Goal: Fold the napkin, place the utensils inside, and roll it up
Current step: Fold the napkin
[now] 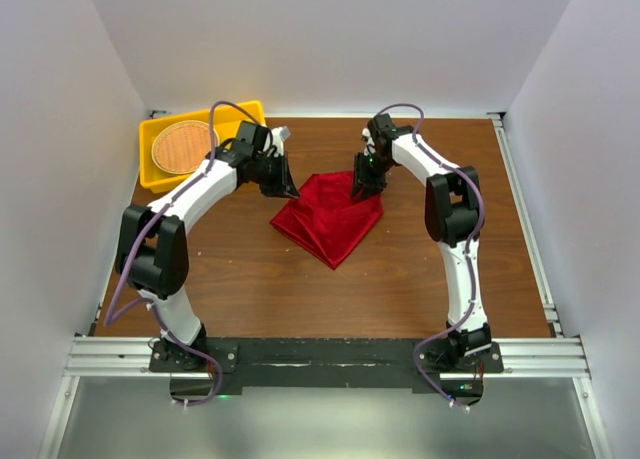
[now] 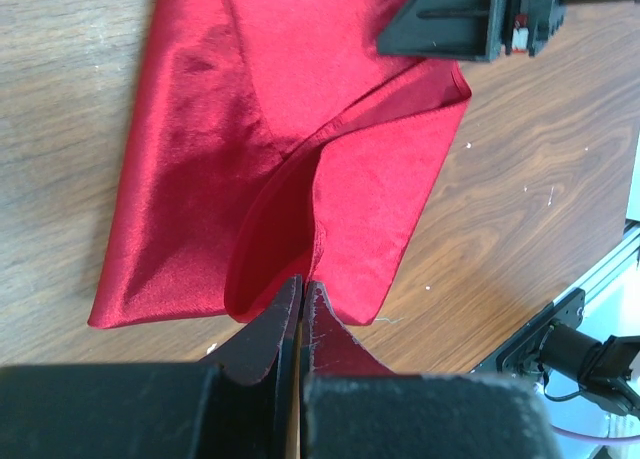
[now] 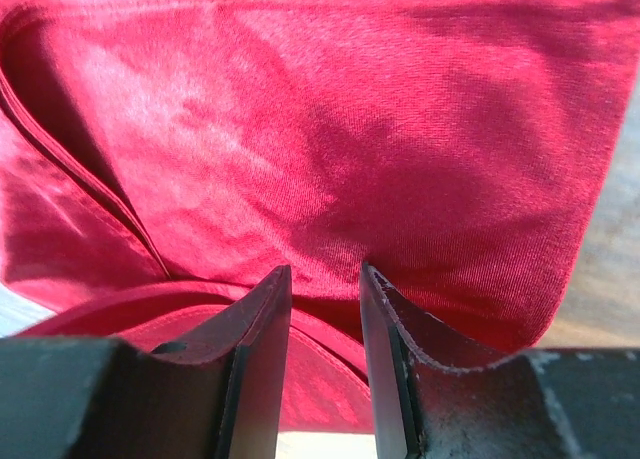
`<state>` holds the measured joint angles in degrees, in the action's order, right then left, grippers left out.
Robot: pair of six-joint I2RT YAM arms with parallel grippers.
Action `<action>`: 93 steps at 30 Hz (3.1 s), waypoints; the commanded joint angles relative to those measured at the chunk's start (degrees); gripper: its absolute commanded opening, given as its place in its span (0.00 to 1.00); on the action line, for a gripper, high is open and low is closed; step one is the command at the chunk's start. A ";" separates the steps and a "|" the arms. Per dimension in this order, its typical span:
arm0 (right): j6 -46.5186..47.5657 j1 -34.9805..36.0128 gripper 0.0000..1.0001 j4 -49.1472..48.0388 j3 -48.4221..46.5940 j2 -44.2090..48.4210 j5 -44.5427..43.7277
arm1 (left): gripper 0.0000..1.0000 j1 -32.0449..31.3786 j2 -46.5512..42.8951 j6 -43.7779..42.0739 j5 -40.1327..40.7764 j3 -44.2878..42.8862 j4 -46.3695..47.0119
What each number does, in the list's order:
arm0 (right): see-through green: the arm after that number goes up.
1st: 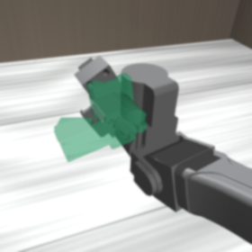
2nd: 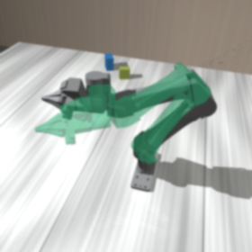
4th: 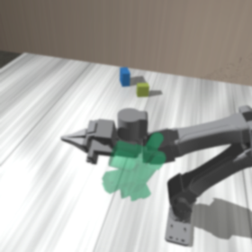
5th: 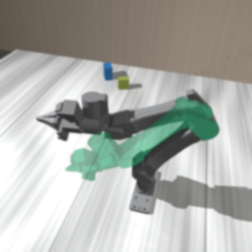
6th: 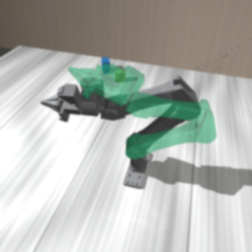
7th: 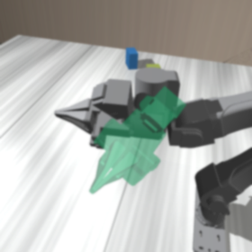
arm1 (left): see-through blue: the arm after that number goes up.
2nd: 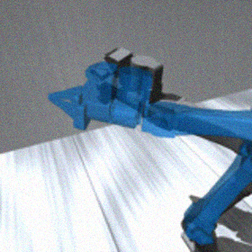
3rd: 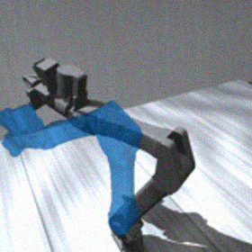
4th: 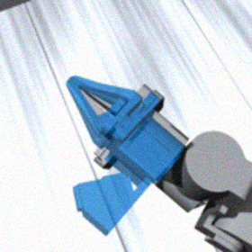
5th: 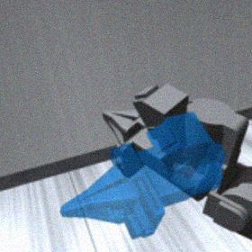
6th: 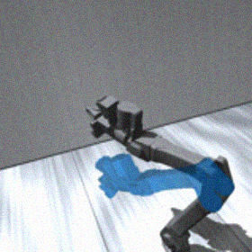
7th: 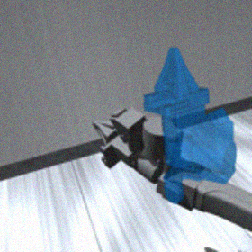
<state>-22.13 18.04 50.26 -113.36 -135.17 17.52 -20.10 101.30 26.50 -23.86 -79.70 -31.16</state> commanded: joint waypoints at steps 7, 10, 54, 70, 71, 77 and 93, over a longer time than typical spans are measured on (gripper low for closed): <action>3.41 -0.73 0.37 3.79 4.03 6.68 -0.03 | 0.00 1.64 -0.13 0.22 -1.19 1.13 1.54; 4.02 -0.82 0.35 4.76 4.46 7.29 1.03 | 0.00 1.82 0.22 0.13 -1.46 1.30 1.45; 1.30 -1.35 0.31 3.18 1.29 5.10 4.72 | 0.70 -1.70 6.01 -1.10 19.90 -1.68 -4.44; 3.76 -1.25 0.33 3.35 4.02 3.52 2.70 | 0.14 -1.52 7.34 -4.44 17.53 -3.01 -1.98; 4.02 -1.17 0.33 3.53 4.03 3.43 2.61 | 0.10 -1.52 7.08 -4.62 17.35 -2.74 -1.89; 4.73 -1.17 0.34 4.23 4.11 3.43 1.99 | 0.00 -1.52 5.32 -4.44 16.21 -2.65 -2.15; 5.87 -2.13 0.28 4.85 11.67 9.75 1.20 | 0.00 -1.52 -2.24 -2.60 14.01 0.95 -0.75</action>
<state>-17.65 16.34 53.78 -103.57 -130.04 20.43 -21.82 102.17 23.38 -8.78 -80.03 -34.48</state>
